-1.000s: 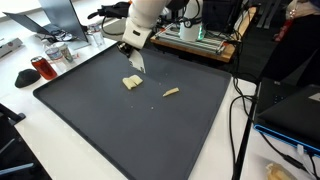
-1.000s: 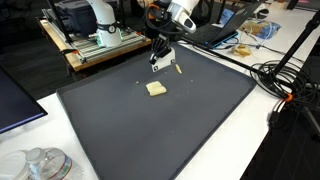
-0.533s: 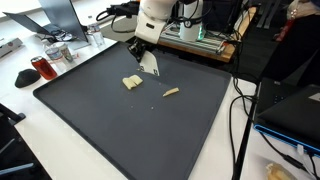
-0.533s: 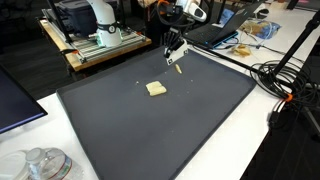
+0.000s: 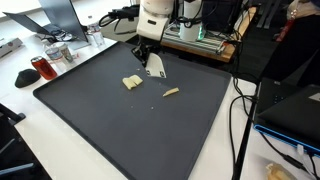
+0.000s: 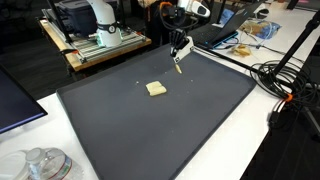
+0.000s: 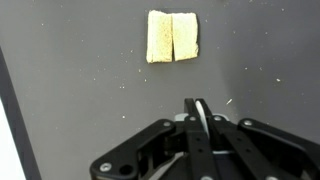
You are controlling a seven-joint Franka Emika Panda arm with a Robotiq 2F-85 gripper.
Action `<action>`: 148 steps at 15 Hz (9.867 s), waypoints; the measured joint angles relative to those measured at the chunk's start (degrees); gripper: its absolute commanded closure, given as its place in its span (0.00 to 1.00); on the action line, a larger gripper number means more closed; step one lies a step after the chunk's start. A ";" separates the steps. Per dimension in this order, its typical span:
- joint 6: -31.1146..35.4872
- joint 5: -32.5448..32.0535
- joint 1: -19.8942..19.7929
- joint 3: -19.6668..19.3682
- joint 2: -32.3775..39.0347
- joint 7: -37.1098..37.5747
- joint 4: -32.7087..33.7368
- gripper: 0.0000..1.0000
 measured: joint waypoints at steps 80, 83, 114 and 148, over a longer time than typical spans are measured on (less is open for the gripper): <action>5.60 23.26 -13.97 2.26 1.12 -1.01 -1.07 0.99; 2.73 24.21 -13.40 -0.13 3.88 -3.52 1.94 0.99; -3.66 41.78 -19.35 -8.43 19.58 2.46 18.16 0.99; 2.72 19.03 -6.23 -7.56 -19.70 -2.63 -12.73 0.99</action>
